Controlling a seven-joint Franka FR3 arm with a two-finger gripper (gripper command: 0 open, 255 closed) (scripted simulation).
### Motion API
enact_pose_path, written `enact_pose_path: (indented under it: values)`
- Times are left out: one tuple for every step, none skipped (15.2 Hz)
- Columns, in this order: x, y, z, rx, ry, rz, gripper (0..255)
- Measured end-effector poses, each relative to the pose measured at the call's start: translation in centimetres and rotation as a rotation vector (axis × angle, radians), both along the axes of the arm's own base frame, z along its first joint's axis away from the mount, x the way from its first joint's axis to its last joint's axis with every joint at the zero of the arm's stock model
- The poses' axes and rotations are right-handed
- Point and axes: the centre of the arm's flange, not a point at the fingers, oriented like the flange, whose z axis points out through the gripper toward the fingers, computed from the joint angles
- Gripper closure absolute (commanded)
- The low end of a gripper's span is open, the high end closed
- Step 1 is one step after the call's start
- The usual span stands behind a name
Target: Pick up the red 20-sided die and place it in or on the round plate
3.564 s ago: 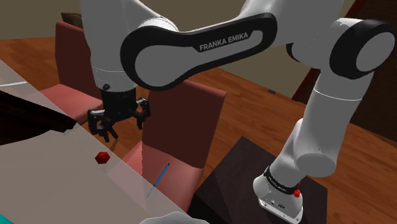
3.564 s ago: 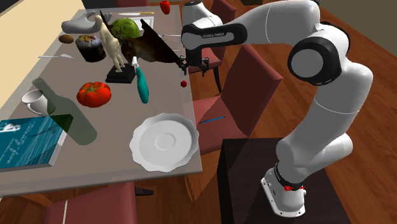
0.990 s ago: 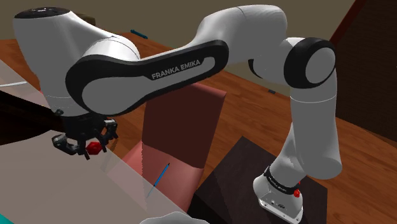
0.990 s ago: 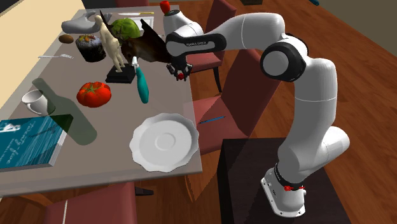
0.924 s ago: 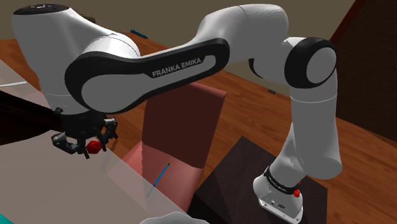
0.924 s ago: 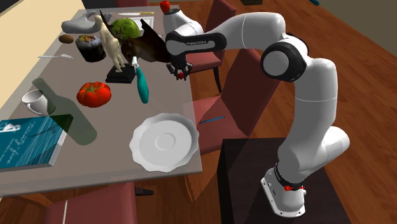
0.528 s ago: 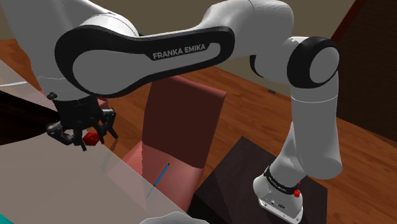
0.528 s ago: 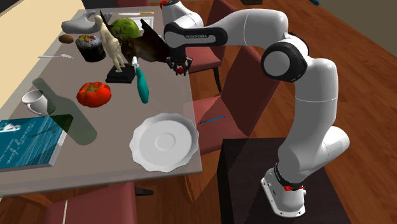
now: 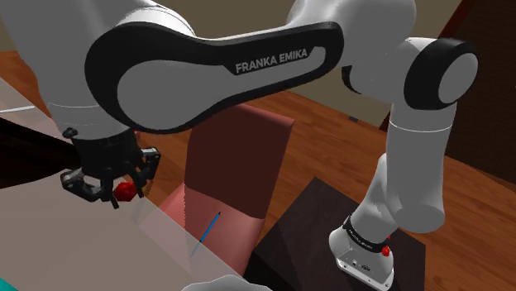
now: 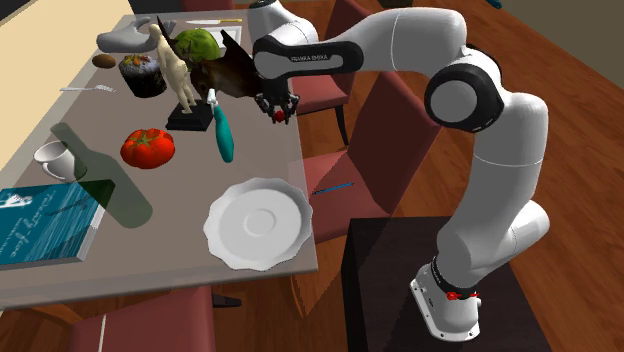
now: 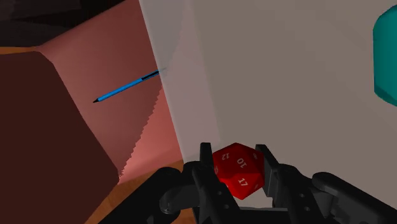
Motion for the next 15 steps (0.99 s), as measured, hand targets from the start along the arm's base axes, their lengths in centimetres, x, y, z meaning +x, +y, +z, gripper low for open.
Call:
enact_pose_path:
  values:
    - [-1.4, 0.1, 0.1, 0.0, 0.0, 0.0, 255]
    - [-2.7, 0.4, 0.1, 0.0, 0.0, 0.0, 255]
    - [-4.0, 0.5, 0.3, 0.0, 0.0, 0.0, 255]
    - [-5.3, 0.7, 0.0, 0.0, 0.0, 0.0, 255]
    - [-6.6, 1.0, 0.2, -0.001, 0.001, 0.0, 255]
    - [-7.9, 1.1, 0.1, -0.001, 0.0, 0.0, 255]
    - [-9.2, 1.2, 0.1, -0.001, 0.0, 0.0, 255]
    - [-10.5, 1.5, 0.0, -0.001, 0.0, 0.0, 255]
    - [-11.7, 1.9, 0.2, -0.001, 0.0, 0.0, 255]
    - [-13.2, 1.9, 0.1, -0.001, 0.0, 0.0, 255]
    - [-14.5, 2.2, 0.1, -0.001, 0.0, 0.0, 255]
    - [-15.9, 2.4, 0.0, -0.001, 0.0, 0.0, 255]
    - [-17.1, 2.7, -0.1, -0.001, 0.0, 0.0, 255]
    - [-18.2, 3.0, -0.2, 0.0, 0.0, 0.0, 255]
    - [-19.5, 3.1, -0.2, -0.001, 0.0, 0.0, 255]
